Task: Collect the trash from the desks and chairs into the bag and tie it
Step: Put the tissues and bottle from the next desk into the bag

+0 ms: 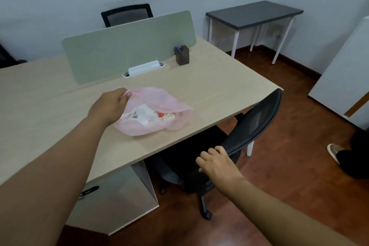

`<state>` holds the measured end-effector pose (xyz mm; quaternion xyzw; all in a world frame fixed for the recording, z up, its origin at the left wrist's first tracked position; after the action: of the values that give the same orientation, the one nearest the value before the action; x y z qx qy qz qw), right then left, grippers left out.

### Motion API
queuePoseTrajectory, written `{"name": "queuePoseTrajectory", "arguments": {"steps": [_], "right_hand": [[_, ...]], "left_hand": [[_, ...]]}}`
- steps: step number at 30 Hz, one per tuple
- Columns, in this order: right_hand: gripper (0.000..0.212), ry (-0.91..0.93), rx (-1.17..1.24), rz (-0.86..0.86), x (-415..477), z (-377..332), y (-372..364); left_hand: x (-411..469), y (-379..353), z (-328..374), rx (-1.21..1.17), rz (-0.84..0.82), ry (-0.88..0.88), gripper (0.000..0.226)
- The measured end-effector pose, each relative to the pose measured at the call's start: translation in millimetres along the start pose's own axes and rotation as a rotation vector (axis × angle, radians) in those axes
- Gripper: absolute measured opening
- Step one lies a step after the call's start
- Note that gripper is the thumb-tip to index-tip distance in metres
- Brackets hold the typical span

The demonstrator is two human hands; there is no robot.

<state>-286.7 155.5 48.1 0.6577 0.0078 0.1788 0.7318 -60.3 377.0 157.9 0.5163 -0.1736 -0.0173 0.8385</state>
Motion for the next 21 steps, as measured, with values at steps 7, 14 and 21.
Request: {"name": "queuePoseTrajectory", "arguments": {"steps": [7,14,21], "right_hand": [[0.037,-0.159,-0.019,-0.027,93.2,-59.5,-12.5],[0.031,-0.426,0.170,0.024,138.4,-71.7,-12.8],[0.073,-0.760,0.371,-0.010,231.6,-70.8,-32.7]], "left_hand": [[14.7,32.8,-37.2,-0.109,0.086,0.027,0.034],[45.0,68.6,-96.9,-0.141,0.125,-0.004,0.032],[63.2,106.9,-192.5,-0.112,0.156,0.048,0.035]]}}
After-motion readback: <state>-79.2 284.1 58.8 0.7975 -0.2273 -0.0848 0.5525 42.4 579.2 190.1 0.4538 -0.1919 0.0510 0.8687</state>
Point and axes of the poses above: each hand's wrist, its own x-axis towards the middle knuckle, its own y-axis out of the back of the hand, z = x × y, the point moved 9 cm from there along x, towards the middle knuckle, and after that the axes turned 7 degrees about z, right-handed, at the moved point
